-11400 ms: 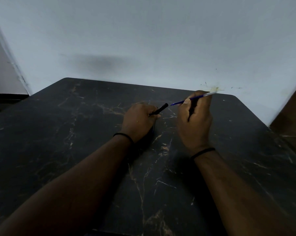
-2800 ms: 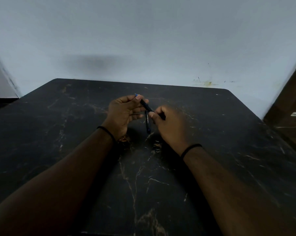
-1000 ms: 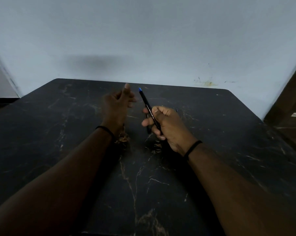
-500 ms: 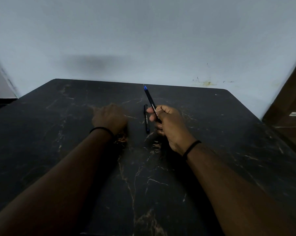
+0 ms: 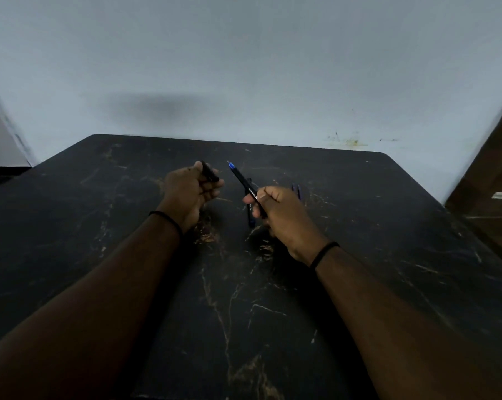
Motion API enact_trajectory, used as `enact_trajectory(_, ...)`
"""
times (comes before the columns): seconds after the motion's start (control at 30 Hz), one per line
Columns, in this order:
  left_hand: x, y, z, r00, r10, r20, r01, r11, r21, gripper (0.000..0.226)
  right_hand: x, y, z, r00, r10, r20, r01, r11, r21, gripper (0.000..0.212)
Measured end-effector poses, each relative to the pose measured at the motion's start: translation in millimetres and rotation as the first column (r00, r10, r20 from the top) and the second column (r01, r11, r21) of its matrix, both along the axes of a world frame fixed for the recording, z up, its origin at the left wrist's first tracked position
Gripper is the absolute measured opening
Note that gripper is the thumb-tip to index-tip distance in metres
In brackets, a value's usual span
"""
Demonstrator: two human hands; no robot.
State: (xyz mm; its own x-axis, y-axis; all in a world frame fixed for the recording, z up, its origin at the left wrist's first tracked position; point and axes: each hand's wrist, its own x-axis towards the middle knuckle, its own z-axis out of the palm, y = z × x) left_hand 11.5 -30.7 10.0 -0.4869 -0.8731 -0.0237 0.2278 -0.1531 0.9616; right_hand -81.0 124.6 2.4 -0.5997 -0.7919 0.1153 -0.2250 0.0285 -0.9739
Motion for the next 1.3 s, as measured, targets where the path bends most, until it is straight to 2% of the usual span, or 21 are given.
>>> enact_trajectory(0.13, 1, -1, -1, 1.0, -0.006, 0.005, 0.006, 1.0, 0.022, 0.03, 0, 0, -1, 0.998, 0.009, -0.065, -0.006, 0.999, 0.052, 0.035)
enact_trajectory(0.3, 1, -3, 0, 0.985, 0.046, 0.166, -0.002, 0.967, -0.256, 0.032, -1, 0, -1, 0.989, 0.006, -0.151, 0.008, 0.996, 0.091, 0.035)
enact_trajectory(0.47, 5, -2, -1, 0.986, -0.058, 0.158, 0.105, 0.946, -0.306, 0.03, -5, 0, -2, 0.973, -0.017, -0.232, 0.04, 0.995, 0.095, 0.035)
enact_trajectory(0.57, 7, 0, 0, 0.992, -0.076, 0.105, 0.101, 0.961, -0.259, 0.028, -6, 0, -3, 0.967, -0.009, -0.256, 0.037, 0.994, 0.102, 0.034)
enact_trajectory(0.7, 6, 0, 3, 0.994, -0.09, -0.059, 0.085, 0.993, -0.084, 0.028, -7, -3, -5, 0.952, 0.011, -0.307, 0.029, 0.992, 0.124, 0.033)
enact_trajectory(0.9, 5, 3, 2, 0.972, -0.181, -0.149, 0.185, 0.983, 0.012, 0.033, -7, -4, -8, 0.949, 0.045, -0.312, 0.0, 0.99, 0.142, 0.033)
enact_trajectory(1.13, -1, 8, 2, 0.96, -0.189, -0.206, 0.2, 0.979, 0.034, 0.029, -6, -2, -5, 0.954, 0.053, -0.297, -0.003, 0.986, 0.167, 0.032)
enact_trajectory(1.3, -4, 13, 0, 0.968, -0.219, -0.12, 0.213, 0.975, -0.055, 0.027, -5, -1, -3, 0.967, 0.026, -0.253, 0.017, 0.986, 0.168, 0.034)
